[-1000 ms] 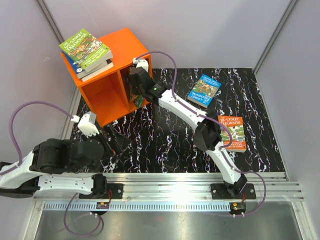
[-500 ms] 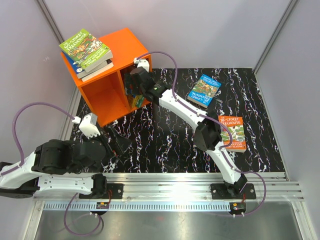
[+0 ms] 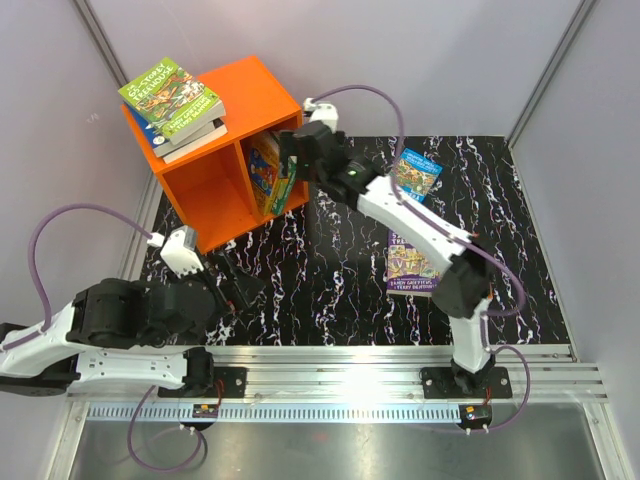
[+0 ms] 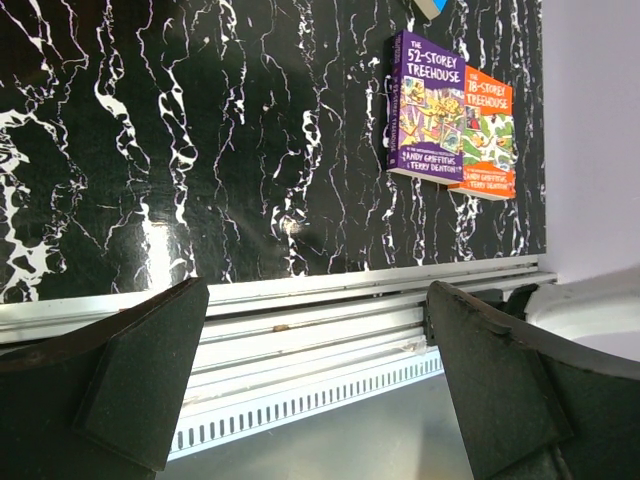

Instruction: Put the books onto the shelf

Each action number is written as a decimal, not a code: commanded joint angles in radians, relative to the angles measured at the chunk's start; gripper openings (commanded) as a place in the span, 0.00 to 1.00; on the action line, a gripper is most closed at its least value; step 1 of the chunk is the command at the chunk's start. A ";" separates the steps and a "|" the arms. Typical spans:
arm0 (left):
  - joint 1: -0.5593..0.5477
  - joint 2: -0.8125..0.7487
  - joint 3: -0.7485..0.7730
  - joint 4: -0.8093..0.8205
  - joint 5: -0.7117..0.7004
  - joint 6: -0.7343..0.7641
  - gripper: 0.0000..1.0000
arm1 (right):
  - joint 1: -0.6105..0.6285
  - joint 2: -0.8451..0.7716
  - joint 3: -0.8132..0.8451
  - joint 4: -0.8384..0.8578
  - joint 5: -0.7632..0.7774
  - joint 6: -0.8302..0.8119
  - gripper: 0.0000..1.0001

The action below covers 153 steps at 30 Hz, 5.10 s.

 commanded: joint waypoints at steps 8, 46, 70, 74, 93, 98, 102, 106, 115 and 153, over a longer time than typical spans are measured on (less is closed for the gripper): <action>0.001 0.031 -0.017 -0.018 -0.023 0.051 0.99 | -0.540 -0.257 -0.410 -0.021 -0.308 0.206 1.00; 0.384 0.210 -0.068 0.395 0.253 0.508 0.99 | -0.587 0.737 0.386 -0.695 -0.582 -0.024 0.16; 0.409 0.244 -0.244 0.609 0.456 0.585 0.99 | -0.230 -0.162 -0.667 -0.532 -0.689 -0.021 0.00; 0.464 0.331 -0.307 0.754 0.559 0.632 0.99 | -0.206 -0.361 -0.773 -0.553 -0.631 0.039 0.24; 0.798 1.087 0.119 0.898 0.957 1.063 0.99 | -0.521 -0.233 -0.725 -0.282 -0.950 0.129 0.99; 0.798 1.268 0.243 0.781 1.012 1.137 0.99 | -0.555 -0.159 -0.613 -0.335 -0.951 0.070 0.99; 0.797 1.324 0.237 0.804 1.056 1.120 0.99 | -0.575 -0.150 -0.669 -0.270 -1.019 0.112 0.97; 0.788 1.371 0.231 0.807 1.087 1.094 0.99 | -0.575 -0.152 -0.732 -0.240 -1.033 0.123 0.97; 0.680 1.502 0.277 0.706 0.933 1.033 0.00 | -0.575 -0.170 -0.764 -0.257 -1.010 0.105 0.96; 0.691 0.574 -0.622 1.711 1.343 0.269 0.00 | -0.585 -0.932 -1.426 0.022 -1.095 0.376 1.00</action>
